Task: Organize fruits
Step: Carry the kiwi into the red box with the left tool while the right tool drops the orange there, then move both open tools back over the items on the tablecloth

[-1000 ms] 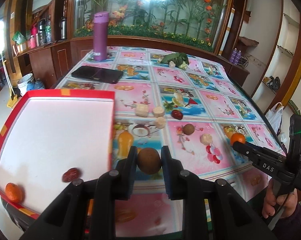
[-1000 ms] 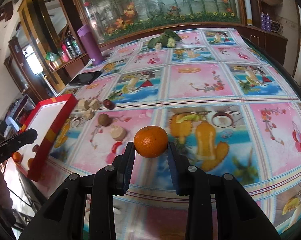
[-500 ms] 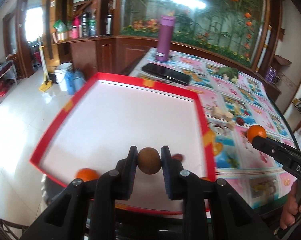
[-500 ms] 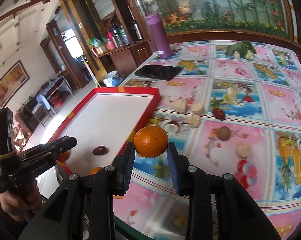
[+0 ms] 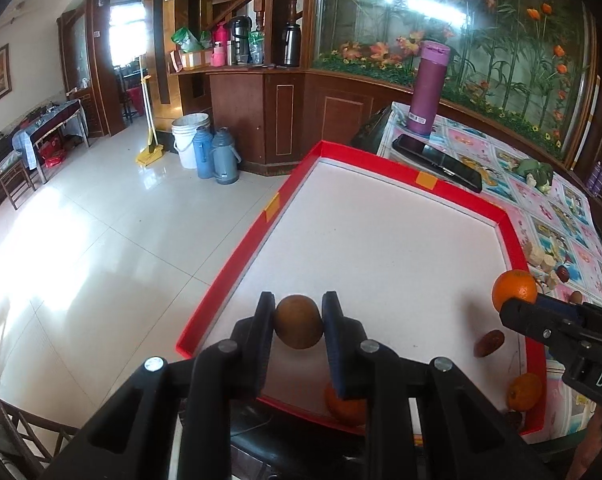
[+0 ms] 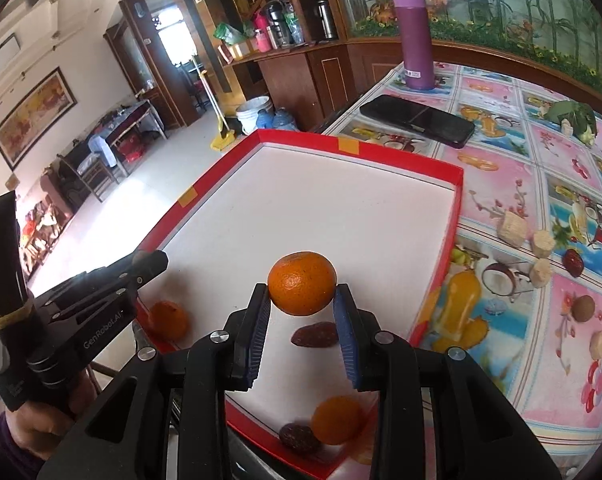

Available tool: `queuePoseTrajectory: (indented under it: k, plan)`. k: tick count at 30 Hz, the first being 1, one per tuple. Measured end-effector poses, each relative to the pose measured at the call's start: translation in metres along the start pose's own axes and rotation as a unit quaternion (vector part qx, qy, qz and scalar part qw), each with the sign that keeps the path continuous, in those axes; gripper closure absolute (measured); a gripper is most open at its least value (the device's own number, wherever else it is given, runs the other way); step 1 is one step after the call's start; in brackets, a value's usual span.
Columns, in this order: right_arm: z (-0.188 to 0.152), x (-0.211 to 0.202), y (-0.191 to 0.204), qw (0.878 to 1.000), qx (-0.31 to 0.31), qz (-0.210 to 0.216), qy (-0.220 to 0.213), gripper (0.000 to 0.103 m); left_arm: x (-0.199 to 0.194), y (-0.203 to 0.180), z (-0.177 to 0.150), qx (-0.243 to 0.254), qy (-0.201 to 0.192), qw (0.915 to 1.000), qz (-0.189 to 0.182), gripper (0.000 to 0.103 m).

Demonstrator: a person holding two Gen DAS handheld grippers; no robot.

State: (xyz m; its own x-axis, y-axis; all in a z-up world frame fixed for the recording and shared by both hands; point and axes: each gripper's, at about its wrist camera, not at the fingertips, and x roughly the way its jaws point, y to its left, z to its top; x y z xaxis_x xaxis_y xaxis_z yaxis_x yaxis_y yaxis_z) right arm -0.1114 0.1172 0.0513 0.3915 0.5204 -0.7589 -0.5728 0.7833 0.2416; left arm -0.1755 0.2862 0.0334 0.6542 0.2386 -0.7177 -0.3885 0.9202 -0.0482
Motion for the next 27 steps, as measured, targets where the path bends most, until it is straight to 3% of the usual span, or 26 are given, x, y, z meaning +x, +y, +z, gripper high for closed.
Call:
queuePoseTrajectory:
  k: [10,19,22,27]
  plan:
    - [-0.008,0.030,0.012,0.999,0.002,-0.024,0.043,0.072,0.009,0.006,-0.009,0.012,0.011,0.9998,0.007,0.077]
    - [-0.012,0.028,0.022,0.998,-0.013,-0.036,0.044,0.070,0.007,0.003,-0.012,0.028,0.007,0.9992,0.027,0.076]
    - [-0.011,0.025,0.021,0.998,-0.012,-0.032,0.043,0.065,0.006,0.002,-0.012,0.038,0.006,0.9986,0.038,0.068]
    - [-0.012,0.012,0.014,0.999,-0.002,-0.021,0.026,0.062,0.001,0.000,-0.013,0.043,-0.001,0.9978,0.051,0.041]
